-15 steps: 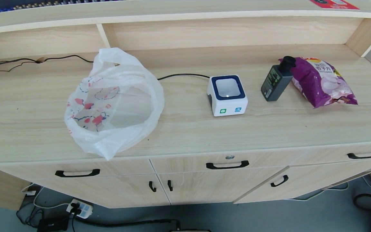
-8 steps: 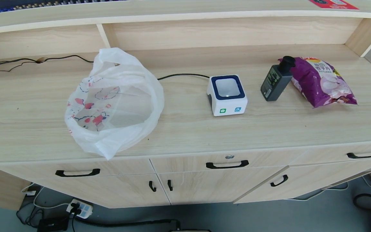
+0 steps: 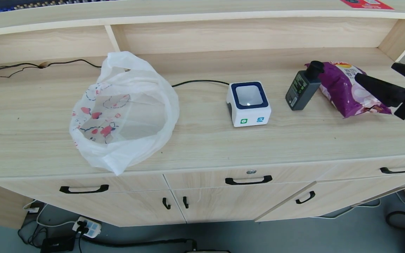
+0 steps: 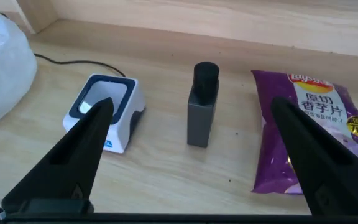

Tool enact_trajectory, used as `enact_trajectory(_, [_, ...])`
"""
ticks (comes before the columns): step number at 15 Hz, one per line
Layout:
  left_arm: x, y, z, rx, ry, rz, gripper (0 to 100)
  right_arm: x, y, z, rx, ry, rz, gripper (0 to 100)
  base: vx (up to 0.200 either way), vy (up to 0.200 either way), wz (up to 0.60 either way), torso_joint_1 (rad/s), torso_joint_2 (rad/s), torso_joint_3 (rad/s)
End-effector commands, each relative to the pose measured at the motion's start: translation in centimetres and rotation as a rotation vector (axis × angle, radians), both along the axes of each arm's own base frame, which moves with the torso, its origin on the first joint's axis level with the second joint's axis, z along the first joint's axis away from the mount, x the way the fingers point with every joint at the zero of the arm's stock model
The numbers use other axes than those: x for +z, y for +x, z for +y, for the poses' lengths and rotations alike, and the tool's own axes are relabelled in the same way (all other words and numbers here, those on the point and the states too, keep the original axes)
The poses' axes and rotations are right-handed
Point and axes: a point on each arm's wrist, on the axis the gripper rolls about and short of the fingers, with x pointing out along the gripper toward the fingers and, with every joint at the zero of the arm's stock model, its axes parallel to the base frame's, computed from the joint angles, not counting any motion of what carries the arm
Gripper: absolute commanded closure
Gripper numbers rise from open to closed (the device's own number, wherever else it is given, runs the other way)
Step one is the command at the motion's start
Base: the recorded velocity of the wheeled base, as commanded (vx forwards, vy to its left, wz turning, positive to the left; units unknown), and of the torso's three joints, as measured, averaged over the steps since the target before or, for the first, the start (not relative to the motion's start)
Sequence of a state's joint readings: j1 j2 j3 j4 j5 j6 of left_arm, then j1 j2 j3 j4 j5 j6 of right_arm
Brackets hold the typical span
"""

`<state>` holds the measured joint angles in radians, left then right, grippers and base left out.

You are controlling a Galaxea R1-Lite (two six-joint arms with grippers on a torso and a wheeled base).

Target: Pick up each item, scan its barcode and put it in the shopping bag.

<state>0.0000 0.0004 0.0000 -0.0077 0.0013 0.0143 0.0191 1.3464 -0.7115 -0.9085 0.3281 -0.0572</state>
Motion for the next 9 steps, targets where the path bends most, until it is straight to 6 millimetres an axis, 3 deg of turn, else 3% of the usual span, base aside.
enact_trajectory(1, [0.0,0.0,0.0,0.000,0.007,-0.003,0,-2.9,5.9,0.1,0.010,0.020,0.009,0,0.000,0.000,0.00,0.000,0.00,0.000])
enact_trajectory(3, [0.0,0.0,0.0,0.000,0.015,-0.003,0,-4.4,9.2,0.2,0.015,0.029,-0.138,0,0.000,0.000,0.00,0.000,0.00,0.000])
enact_trajectory(4, [0.0,0.0,0.0,0.000,0.024,-0.003,0,-5.4,9.8,0.0,0.008,0.030,-0.151,0,0.000,0.000,0.00,0.000,0.00,0.000])
enact_trajectory(9, [0.1,0.0,0.0,0.001,0.035,-0.007,0,-6.2,10.8,0.7,0.042,0.065,-0.168,0,0.000,0.000,0.00,0.000,0.00,0.000])
